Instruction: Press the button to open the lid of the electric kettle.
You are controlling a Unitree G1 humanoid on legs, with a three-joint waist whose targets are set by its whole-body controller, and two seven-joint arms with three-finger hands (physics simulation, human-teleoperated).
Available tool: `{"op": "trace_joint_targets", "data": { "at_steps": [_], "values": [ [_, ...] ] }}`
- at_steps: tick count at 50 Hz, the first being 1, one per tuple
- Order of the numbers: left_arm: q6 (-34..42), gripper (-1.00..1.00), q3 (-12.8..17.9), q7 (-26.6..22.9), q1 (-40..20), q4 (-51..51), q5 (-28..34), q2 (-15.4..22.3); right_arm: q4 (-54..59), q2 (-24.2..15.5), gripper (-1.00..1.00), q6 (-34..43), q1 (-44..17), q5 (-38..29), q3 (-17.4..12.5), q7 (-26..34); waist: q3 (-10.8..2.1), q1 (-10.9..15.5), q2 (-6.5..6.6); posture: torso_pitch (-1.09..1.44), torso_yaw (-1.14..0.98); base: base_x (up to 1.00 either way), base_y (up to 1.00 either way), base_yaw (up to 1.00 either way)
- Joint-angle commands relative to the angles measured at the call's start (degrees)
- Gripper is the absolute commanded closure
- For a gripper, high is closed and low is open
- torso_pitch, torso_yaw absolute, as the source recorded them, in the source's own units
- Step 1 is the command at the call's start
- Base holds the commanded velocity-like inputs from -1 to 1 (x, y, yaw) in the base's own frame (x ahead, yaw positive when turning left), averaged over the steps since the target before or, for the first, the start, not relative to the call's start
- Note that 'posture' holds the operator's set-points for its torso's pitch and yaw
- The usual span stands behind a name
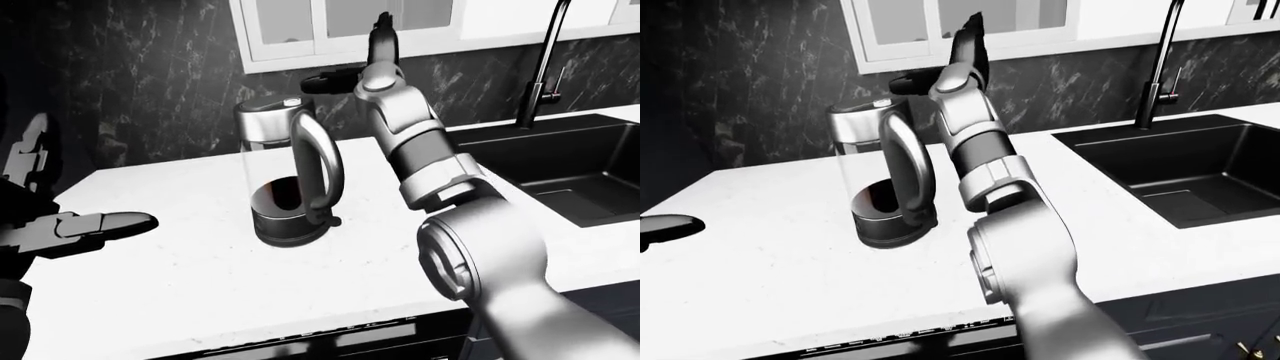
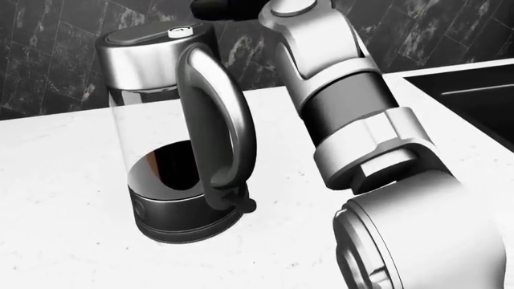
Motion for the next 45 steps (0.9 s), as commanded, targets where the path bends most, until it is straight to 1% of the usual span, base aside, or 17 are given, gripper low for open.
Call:
{"op": "trace_joint_targets", "data": {
  "at_steps": [1, 14, 30, 45],
  "values": [
    [-1.5, -1.0, 0.5, -0.1, -1.0, -0.6, 0.3, 0.9, -2.3, -0.3, -1.0, -1.8, -2.2, -0.7, 0.2, -0.3, -0.35, 0.0, 0.26, -0.48, 0.0, 0.0, 0.0, 0.0],
    [-1.4, -1.0, 0.8, -0.3, -1.0, -0.8, 0.4, 0.7, -2.8, 0.6, -1.0, -1.1, -2.8, -0.5, 0.0, -0.5, -0.38, 0.0, 0.29, -0.48, 0.0, 0.0, 0.0, 0.0],
    [-1.5, -1.0, 0.9, -0.5, -0.9, -0.7, 0.3, 0.7, -4.1, 1.9, -1.0, -0.6, -1.7, -0.7, 0.8, -0.7, -0.36, 0.0, 0.35, -0.48, 0.0, 0.0, 0.0, 0.0],
    [-1.5, -1.0, 0.7, -0.3, -0.9, -0.9, 0.3, 0.7, -4.6, 2.3, -1.0, -0.6, -1.4, -1.8, 1.3, -0.3, -0.36, 0.0, 0.41, -0.48, 0.0, 0.0, 0.0, 0.0]
  ]
}}
